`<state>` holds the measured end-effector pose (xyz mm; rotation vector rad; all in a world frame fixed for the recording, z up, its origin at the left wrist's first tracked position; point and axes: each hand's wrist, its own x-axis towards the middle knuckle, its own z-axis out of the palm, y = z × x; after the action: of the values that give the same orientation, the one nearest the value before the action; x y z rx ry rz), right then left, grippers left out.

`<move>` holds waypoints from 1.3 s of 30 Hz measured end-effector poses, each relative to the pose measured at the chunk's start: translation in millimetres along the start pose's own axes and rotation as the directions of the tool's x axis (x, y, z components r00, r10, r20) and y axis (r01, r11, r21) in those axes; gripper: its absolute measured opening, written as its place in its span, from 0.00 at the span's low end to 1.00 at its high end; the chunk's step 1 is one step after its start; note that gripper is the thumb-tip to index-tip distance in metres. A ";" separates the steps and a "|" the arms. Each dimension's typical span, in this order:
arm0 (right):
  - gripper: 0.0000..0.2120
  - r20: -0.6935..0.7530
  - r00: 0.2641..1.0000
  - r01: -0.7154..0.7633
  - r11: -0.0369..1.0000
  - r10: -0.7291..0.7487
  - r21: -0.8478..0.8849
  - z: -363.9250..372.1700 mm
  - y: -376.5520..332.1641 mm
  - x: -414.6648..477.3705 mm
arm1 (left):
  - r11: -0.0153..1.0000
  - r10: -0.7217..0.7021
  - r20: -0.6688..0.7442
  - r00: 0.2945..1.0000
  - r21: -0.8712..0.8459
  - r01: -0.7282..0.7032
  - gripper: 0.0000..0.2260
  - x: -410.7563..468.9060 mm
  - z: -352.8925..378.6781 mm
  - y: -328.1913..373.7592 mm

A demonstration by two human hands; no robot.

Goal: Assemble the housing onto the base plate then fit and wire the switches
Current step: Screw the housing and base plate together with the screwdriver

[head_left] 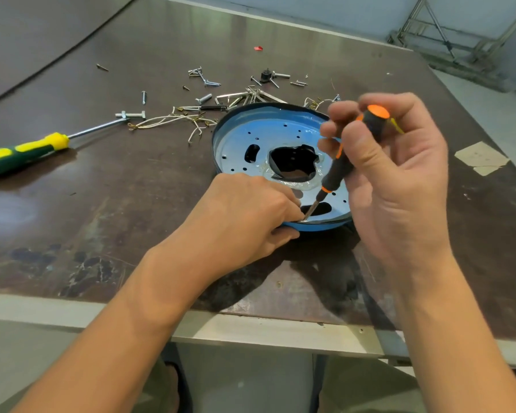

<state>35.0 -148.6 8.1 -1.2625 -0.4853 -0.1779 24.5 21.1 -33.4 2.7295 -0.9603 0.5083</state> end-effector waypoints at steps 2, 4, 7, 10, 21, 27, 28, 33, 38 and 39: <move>0.11 -0.053 0.998 0.038 0.999 -0.039 -0.024 -0.2 1.3 0.8 | 1.000 0.004 -0.001 1.000 0.004 -0.004 0.07 -0.7 0.4 -1.0; 0.06 -0.032 0.999 0.024 1.000 -0.024 -0.005 1.1 1.2 0.1 | 1.000 -0.002 -0.004 1.000 0.009 0.002 0.07 -0.9 0.9 -1.2; 0.12 -0.003 0.997 -0.076 0.988 0.077 0.135 0.8 -1.8 0.9 | 1.000 0.004 -0.013 1.000 0.026 -0.004 0.08 -0.1 1.5 -1.2; 0.06 0.060 0.998 -0.038 0.998 0.035 0.050 7.0 -3.7 0.0 | 1.000 0.010 -0.018 1.000 0.001 -0.010 0.08 0.5 0.3 -1.5; 0.06 0.026 1.000 -0.009 1.000 0.009 -0.002 10.6 -2.0 0.0 | 1.000 0.001 -0.009 1.000 0.008 -0.001 0.08 1.2 -1.0 -1.1; 0.07 -0.054 0.998 0.017 1.000 -0.016 0.012 8.2 0.2 3.3 | 1.000 0.000 -0.015 1.000 -0.003 0.000 0.09 0.8 -0.2 -1.2; 0.09 -0.032 0.999 -0.023 0.997 0.025 0.067 6.2 0.3 3.2 | 1.000 -0.004 -0.014 1.000 -0.003 0.004 0.09 0.8 0.0 -1.2; 0.04 0.050 0.999 0.011 0.999 -0.009 -0.045 5.4 -1.8 -0.2 | 1.000 0.008 -0.026 1.000 -0.003 -0.008 0.08 0.9 -0.5 -1.3; 0.04 0.007 1.000 0.017 1.000 -0.017 -0.020 12.0 0.9 -0.9 | 1.000 -0.012 -0.020 1.000 -0.012 0.012 0.09 0.1 -2.6 0.1; 0.08 0.011 1.000 -0.019 0.999 0.019 0.037 10.9 1.0 -0.3 | 1.000 -0.016 -0.019 1.000 -0.017 0.015 0.09 0.0 -2.4 0.4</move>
<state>32.4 -138.0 9.5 -1.2318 -0.4834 -0.1461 23.6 21.5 -31.2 2.7104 -0.9336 0.5203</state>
